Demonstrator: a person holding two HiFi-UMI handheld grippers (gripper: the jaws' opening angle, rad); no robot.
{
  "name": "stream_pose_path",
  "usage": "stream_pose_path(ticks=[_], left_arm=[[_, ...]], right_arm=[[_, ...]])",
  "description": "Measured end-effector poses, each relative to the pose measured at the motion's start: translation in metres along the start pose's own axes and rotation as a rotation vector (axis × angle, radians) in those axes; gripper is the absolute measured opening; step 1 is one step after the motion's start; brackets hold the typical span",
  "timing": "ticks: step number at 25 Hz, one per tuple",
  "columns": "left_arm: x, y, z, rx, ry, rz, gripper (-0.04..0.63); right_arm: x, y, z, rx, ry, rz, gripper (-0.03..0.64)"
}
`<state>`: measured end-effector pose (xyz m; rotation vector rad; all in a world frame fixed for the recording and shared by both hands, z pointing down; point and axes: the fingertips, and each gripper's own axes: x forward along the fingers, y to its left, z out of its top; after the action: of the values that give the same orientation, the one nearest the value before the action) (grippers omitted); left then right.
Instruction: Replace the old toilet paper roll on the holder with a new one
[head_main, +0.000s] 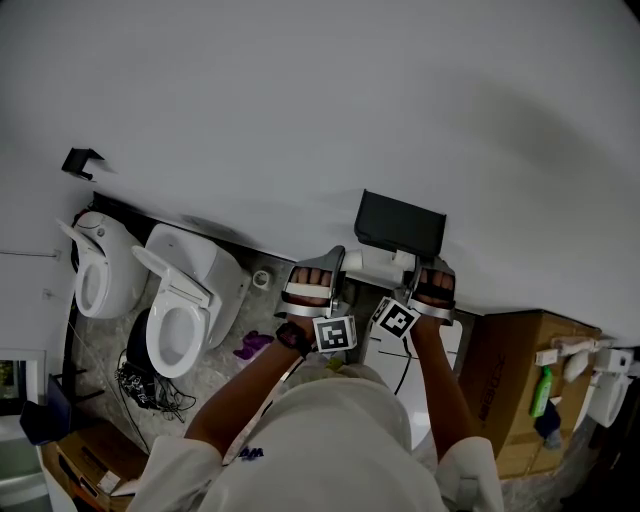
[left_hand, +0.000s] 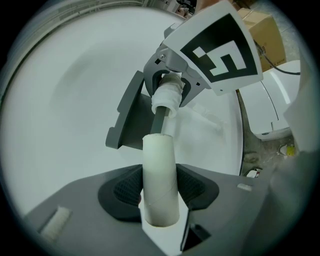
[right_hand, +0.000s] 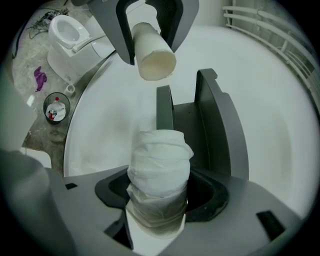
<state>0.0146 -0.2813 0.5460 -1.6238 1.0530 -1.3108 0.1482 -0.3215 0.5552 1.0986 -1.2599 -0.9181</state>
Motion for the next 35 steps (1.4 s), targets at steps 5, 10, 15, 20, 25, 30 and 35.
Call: stream_pose_path(ticks=[5,10,15,20,25,30,35], left_arm=[[-0.002,-0.001,-0.010,-0.011,0.016,-0.001,0.196],[-0.004,0.001,-0.021,-0.032,0.036,0.004,0.196],[-0.010,0.002,-0.040,-0.227,0.056,-0.026,0.198],[-0.013,-0.004,-0.070,-0.507,0.067,-0.097,0.198],[-0.027,0.005,-0.078,-0.660,0.045,-0.064,0.198],[-0.029,0.014,-0.075,-0.704,0.008,-0.039,0.198],[-0.038,0.027,-0.062,-0.901,-0.085,-0.036,0.199]], right_arm=[[0.001,0.000,0.014,-0.002,-0.018,-0.004,0.292],[-0.002,0.004,0.027,-0.014,-0.038,0.014,0.292],[-0.003,0.003,0.047,-0.039,-0.040,-0.024,0.291],[-0.004,0.004,0.075,-0.018,-0.082,-0.022,0.291],[-0.006,0.010,0.083,0.001,-0.093,0.013,0.290],[-0.005,0.009,0.085,0.001,-0.094,-0.004,0.290],[-0.006,0.007,0.084,0.009,-0.094,-0.016,0.290]])
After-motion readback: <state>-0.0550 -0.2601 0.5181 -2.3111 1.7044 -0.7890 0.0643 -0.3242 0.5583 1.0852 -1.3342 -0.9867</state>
